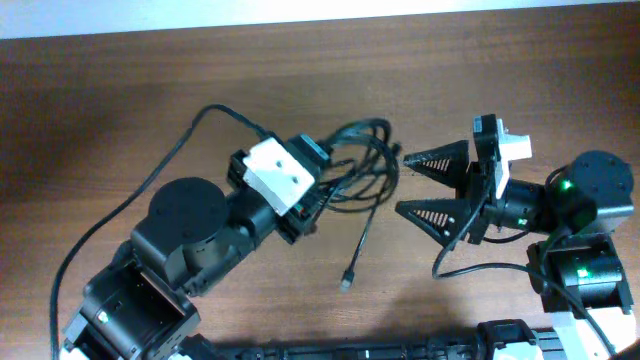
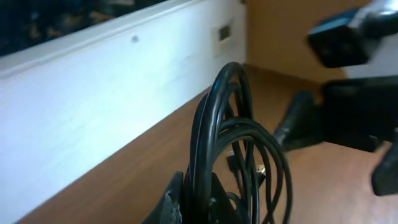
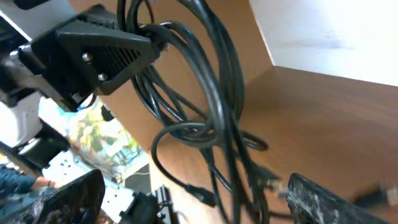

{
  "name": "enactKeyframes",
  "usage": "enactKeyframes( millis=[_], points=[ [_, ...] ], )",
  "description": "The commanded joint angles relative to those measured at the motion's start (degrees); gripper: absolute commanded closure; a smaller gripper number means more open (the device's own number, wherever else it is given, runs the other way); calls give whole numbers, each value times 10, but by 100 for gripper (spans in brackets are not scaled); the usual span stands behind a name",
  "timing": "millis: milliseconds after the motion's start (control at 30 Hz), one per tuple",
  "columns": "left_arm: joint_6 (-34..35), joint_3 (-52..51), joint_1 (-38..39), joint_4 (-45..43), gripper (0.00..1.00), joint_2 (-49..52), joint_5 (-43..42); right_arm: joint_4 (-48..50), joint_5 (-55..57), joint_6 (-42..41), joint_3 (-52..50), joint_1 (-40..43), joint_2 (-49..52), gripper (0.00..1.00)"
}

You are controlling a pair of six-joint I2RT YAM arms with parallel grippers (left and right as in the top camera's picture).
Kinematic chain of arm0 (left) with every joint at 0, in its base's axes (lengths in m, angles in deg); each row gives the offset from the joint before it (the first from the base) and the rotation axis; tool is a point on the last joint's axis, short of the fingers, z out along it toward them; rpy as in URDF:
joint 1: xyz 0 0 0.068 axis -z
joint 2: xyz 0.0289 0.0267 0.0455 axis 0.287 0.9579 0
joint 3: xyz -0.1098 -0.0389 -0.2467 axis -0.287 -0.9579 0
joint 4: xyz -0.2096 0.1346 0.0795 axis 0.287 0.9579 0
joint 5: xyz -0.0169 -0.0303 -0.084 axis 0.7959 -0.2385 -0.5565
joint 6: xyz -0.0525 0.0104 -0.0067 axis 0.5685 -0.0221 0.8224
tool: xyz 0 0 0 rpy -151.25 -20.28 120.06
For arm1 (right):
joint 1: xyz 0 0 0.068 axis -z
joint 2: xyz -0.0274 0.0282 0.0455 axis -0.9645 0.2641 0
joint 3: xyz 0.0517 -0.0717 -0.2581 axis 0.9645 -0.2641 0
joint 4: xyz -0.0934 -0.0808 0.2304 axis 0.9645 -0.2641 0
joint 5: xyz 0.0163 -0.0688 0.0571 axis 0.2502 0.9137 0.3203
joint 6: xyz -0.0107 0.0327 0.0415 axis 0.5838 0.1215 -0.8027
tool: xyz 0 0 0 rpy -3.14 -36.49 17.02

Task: Untangle cables

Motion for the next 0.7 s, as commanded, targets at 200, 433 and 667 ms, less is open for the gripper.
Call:
enactKeyframes(
  millis=[200,433,667],
  points=[
    [240,9,-84,-7,100,-3,59,-77,140,-29,4,-2,-2,5],
    [389,9,-93,-31,100,20,54,-85,160,-65,4,-2,-2,4],
    [417,9,-93,-109,100,73,-128,-124,208,-87,4,-2,-2,3]
  ],
)
